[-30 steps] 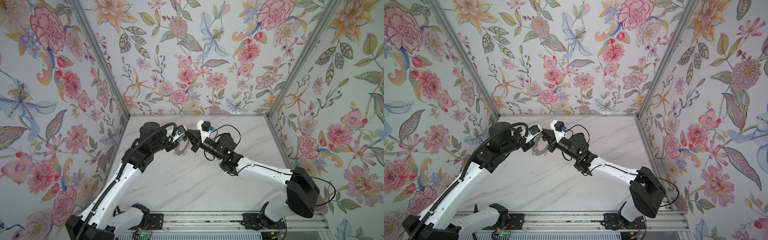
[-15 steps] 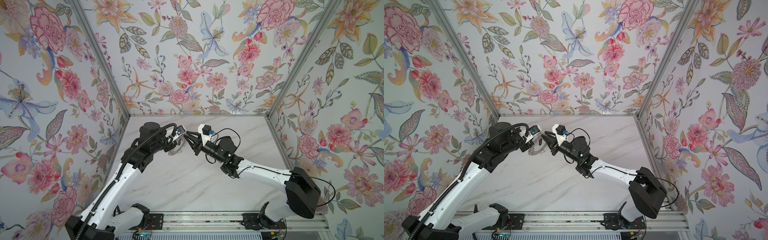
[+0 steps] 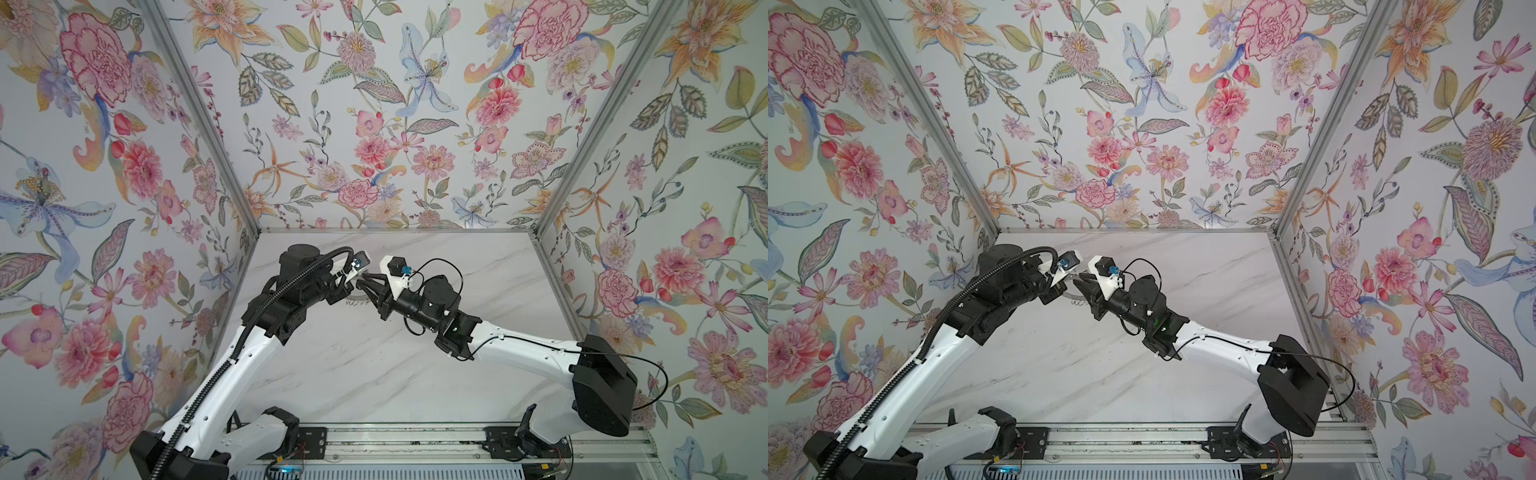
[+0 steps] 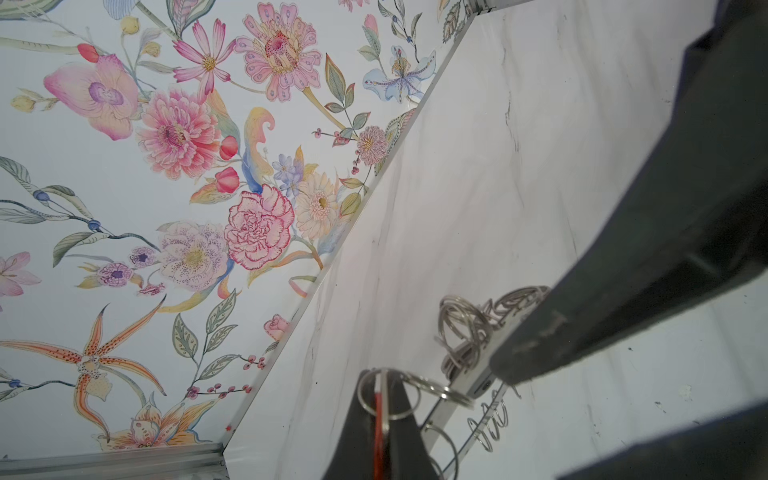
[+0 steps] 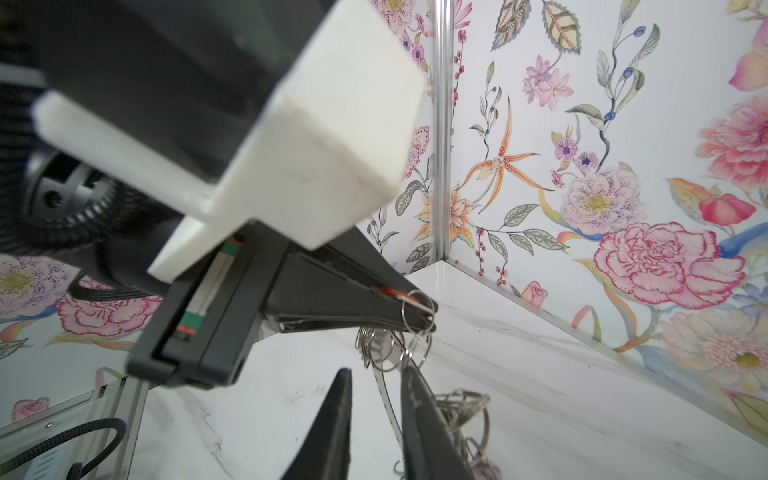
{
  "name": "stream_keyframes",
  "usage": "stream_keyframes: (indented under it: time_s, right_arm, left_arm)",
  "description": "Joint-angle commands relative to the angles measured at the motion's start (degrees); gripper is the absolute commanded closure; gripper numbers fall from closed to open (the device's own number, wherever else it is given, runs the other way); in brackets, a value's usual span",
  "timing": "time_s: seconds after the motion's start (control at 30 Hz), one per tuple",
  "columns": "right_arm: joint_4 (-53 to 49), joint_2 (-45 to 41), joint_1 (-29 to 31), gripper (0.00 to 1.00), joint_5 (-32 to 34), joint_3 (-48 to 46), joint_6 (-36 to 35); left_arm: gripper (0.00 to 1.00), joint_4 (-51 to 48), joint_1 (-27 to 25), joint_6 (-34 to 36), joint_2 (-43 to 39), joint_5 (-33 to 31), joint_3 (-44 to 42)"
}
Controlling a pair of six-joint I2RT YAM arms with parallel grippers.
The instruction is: Remove the keys from the keyring
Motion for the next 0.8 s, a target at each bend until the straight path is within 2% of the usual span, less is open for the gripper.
stream_keyframes:
  time_s: [0.0, 0.33, 0.7, 0.77]
  right_arm:
    - [-2.50, 1.87, 0.14, 0.78, 1.98, 3.28, -0.82]
    - [-6.78, 4.22, -0.48, 0.79, 4.15, 7.72, -1.09]
    - [-10.26, 5.78, -0.95, 0.87, 4.07, 9.93, -1.17]
    - [-10.46, 5.73, -1.00, 0.92, 3.99, 9.88, -1.17]
  left_arm:
    - [1.00, 0.85, 0.30, 0.29, -0.29, 0.30, 2.26]
    - [1.00, 1.08, 0.30, 0.48, -0.67, 1.00, 1.92]
    - [1.00, 1.43, 0.25, 0.85, -1.22, 0.62, 1.68]
    - [1.00, 1.49, 0.28, 0.83, -1.25, 0.56, 1.56]
